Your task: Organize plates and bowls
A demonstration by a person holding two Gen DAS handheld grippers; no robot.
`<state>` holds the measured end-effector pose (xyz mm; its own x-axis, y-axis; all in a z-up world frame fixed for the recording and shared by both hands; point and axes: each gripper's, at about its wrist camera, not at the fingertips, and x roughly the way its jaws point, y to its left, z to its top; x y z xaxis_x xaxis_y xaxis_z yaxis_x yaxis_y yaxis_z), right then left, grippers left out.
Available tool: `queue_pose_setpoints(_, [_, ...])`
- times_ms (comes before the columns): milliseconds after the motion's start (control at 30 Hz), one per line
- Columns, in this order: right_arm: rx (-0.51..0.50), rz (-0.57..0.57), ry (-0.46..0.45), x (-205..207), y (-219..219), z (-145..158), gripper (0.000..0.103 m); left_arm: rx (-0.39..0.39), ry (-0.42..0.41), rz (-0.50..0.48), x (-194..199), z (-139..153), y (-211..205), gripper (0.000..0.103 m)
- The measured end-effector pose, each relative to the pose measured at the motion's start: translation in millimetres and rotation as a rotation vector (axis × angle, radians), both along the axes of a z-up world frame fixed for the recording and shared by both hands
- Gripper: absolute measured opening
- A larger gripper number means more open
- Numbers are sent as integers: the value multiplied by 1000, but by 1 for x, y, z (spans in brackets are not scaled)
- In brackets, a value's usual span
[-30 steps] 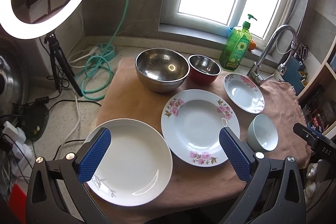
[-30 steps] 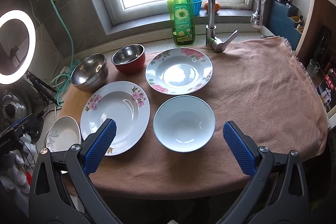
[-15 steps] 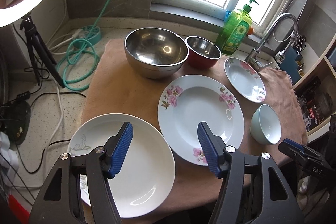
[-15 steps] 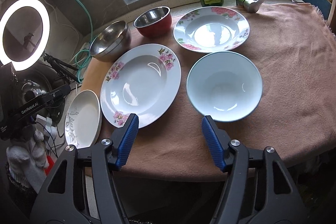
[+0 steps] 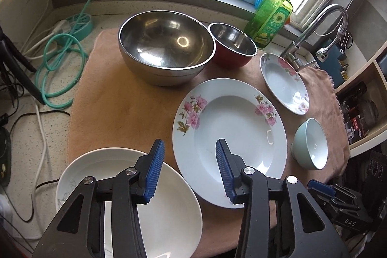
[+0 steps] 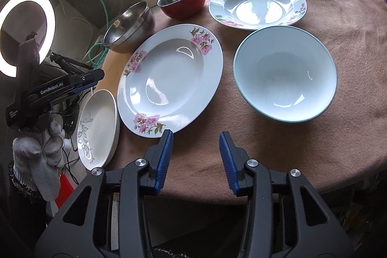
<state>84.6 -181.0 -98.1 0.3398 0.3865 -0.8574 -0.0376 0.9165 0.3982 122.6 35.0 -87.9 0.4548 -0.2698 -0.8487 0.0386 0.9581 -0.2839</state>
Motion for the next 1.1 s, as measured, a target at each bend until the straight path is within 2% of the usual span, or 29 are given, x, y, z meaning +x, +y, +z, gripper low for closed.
queue_pose_setpoints(100, [19,-12,28,5,2,-9,40,3,16,-18,10,-5,0,38])
queue_pose_setpoints(200, [37,-23,43,9,3,-16,33,-1,34,-23,20,-11,4,36])
queue_pose_setpoints(533, [72,-57,93,21,3,-35,31,-39,100,-29,44,-29,8,31])
queue_pose_setpoints(867, [85,-72,104,31,2,-43,30,-23,125,-42,59,-40,1,31])
queue_pose_setpoints(1100, [84,-59,106,32,6,-43,21,-26,146,-51,64,-43,2,22])
